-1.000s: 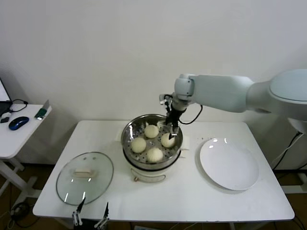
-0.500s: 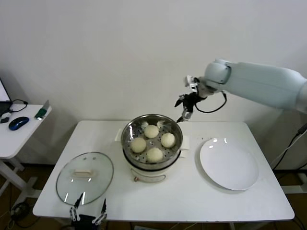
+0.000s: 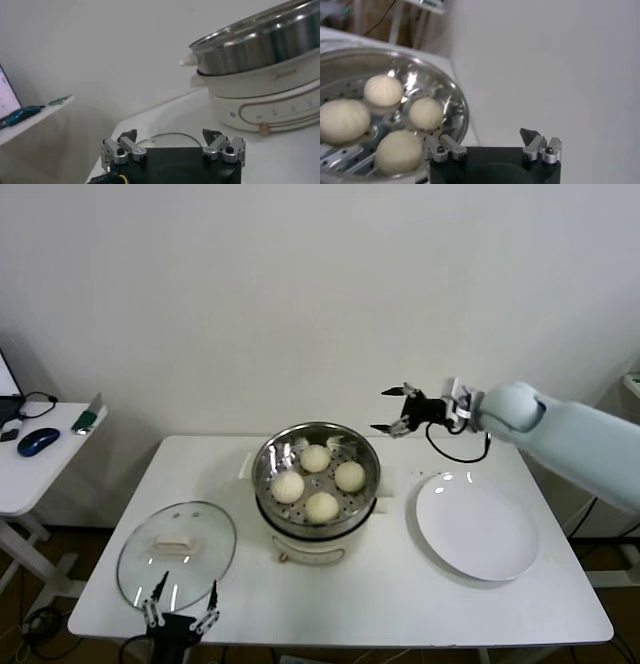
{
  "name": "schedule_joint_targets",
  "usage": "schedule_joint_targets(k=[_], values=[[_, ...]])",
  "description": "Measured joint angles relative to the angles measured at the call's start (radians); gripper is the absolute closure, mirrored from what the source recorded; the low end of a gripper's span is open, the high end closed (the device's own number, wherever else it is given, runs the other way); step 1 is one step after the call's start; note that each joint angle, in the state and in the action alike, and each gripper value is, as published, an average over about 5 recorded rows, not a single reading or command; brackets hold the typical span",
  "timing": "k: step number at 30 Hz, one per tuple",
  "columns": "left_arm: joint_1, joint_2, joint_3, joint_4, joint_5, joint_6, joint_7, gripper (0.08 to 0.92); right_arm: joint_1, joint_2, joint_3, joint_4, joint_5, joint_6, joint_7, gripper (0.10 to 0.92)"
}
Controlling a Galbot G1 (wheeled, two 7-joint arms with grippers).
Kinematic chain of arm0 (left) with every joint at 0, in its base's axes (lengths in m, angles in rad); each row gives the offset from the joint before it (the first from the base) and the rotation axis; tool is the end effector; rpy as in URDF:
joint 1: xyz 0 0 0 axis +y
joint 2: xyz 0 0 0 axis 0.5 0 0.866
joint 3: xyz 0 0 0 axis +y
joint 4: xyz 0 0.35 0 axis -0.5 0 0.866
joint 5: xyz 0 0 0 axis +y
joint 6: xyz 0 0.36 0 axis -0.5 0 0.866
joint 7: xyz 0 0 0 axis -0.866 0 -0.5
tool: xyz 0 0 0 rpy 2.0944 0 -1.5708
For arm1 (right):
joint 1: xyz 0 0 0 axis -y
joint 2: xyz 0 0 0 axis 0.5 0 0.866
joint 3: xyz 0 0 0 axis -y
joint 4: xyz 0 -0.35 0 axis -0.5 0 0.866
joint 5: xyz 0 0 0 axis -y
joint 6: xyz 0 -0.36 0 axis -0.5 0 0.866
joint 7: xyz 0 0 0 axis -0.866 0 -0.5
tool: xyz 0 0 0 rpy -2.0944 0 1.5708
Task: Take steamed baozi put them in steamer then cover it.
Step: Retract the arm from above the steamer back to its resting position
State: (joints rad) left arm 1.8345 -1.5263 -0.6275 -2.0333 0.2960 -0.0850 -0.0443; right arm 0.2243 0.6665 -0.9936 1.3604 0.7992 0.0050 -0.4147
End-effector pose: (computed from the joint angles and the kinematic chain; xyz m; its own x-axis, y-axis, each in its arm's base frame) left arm 0.0932 0.0418 -0.3595 -0.9718 -0.0820 0.2211 0.0099 0.9226 0.3857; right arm 0.5208 -0.1168 -0.1410 -0.6057 -0.6736 0.4235 -0.7875 0.4317 -0.4398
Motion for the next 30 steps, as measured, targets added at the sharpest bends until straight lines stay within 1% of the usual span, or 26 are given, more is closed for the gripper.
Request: schedule_joint_targets(k=[8,16,23,30], values=[[-0.038,0.01,-0.02,-0.011,0.023,0.022,-0.02,0.177,-0.394,-0.043,0.404,0.056,-0.081,0.063,0.084,0.203],[-0.079,0.026,-0.041,-0.01,0.118,0.043,-0.046,0.177,-0.77,0.006,0.824,0.124,-0.151,0.071,0.117,0.203],[-0.117,0.055,-0.054,-0.011,0.339,0.08,-0.057,0.177,-1.05,0.087,1.129,0.182,-0.182,0.064,0.134,0.203],[-0.157,0.105,-0.044,0.027,0.634,0.101,-0.045,0.177,-1.26,0.169,1.346,0.224,-0.2,0.063,0.142,0.203]])
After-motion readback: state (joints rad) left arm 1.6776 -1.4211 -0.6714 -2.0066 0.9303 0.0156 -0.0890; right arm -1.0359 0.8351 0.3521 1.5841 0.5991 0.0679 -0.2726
